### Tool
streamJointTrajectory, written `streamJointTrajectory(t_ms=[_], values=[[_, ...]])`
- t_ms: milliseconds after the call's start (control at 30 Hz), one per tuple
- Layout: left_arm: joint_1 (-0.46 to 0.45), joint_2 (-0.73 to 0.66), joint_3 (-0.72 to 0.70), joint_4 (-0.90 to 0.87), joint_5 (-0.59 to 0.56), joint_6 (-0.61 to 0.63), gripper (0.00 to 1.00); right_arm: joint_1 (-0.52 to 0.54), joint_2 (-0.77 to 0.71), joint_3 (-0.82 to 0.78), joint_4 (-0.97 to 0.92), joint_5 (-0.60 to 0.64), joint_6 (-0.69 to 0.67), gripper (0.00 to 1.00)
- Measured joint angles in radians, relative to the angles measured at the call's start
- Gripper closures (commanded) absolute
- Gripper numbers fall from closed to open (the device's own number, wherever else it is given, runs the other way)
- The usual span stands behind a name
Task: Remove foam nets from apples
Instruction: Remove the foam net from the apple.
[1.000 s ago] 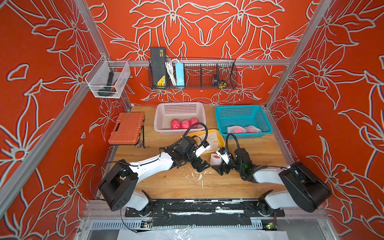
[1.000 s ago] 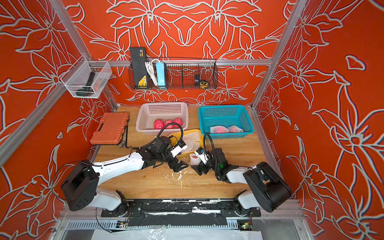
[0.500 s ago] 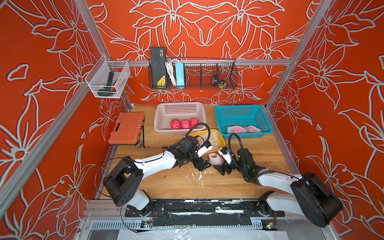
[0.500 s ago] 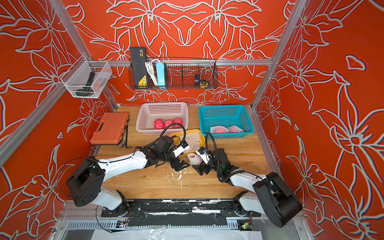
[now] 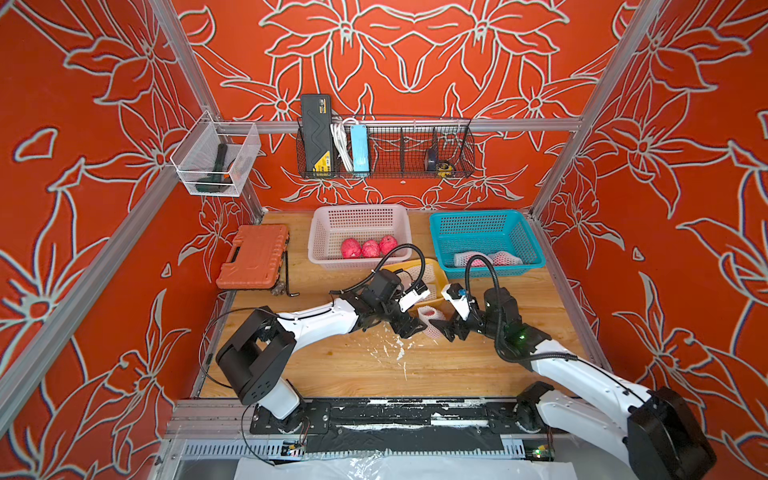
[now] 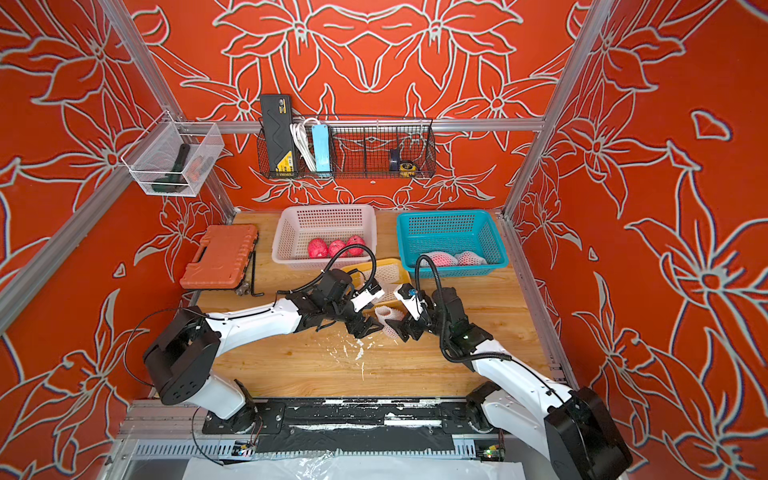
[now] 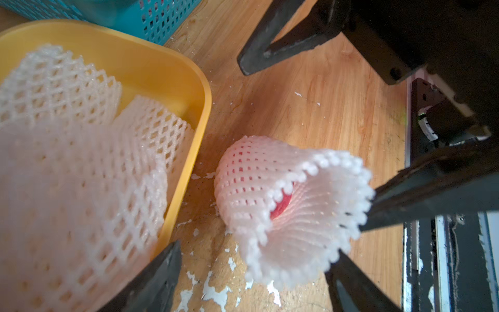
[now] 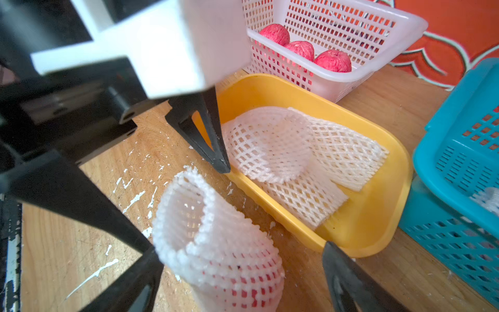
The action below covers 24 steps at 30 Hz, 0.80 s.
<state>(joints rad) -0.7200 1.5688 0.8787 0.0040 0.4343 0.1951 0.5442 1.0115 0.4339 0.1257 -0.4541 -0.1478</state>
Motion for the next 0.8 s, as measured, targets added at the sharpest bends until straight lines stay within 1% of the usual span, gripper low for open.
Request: streamJointTrajectory(t_ms=[167, 233, 300, 367, 400, 533, 567, 633, 667, 700, 767, 800], values=[[0.0, 0.002, 0.0, 0.005, 0.026, 0.015, 0.24, 0.0, 0.045, 0.181, -0.226, -0.01, -0.109, 0.12], [0.0, 0.006, 0.0, 0.011, 0.039, 0.018, 0.25, 0.0, 0.048, 0.206, -0.27, -0.016, -0.147, 0.13], [0.0, 0.013, 0.0, 0.014, 0.047, 0.022, 0.27, 0.0, 0.047, 0.201, -0.299, -0.019, -0.171, 0.15], [0.0, 0.023, 0.0, 0.014, 0.055, 0.025, 0.3, 0.0, 0.047, 0.182, -0.314, -0.023, -0.189, 0.22], [0.0, 0.026, 0.0, 0.014, 0.059, 0.026, 0.31, 0.0, 0.048, 0.174, -0.318, -0.026, -0.198, 0.24], [0.0, 0.038, 0.006, 0.015, 0.07, 0.028, 0.39, 0.0, 0.074, 0.169, -0.328, -0.035, -0.23, 0.24], [-0.001, 0.041, 0.011, 0.015, 0.074, 0.029, 0.41, 0.0, 0.084, 0.169, -0.33, -0.037, -0.24, 0.26], [-0.002, 0.046, 0.019, 0.017, 0.08, 0.03, 0.46, 0.0, 0.104, 0.169, -0.331, -0.04, -0.257, 0.32], [-0.003, 0.048, 0.024, 0.016, 0.08, 0.026, 0.5, 0.0, 0.114, 0.17, -0.332, -0.046, -0.266, 0.33], [-0.002, 0.051, 0.025, 0.016, 0.08, 0.026, 0.52, -0.001, 0.119, 0.172, -0.332, -0.047, -0.275, 0.34], [-0.001, 0.058, 0.026, 0.016, 0.082, 0.024, 0.57, -0.001, 0.129, 0.175, -0.331, -0.053, -0.291, 0.41], [-0.002, 0.06, 0.027, 0.017, 0.085, 0.024, 0.58, -0.001, 0.132, 0.175, -0.331, -0.056, -0.301, 0.44]])
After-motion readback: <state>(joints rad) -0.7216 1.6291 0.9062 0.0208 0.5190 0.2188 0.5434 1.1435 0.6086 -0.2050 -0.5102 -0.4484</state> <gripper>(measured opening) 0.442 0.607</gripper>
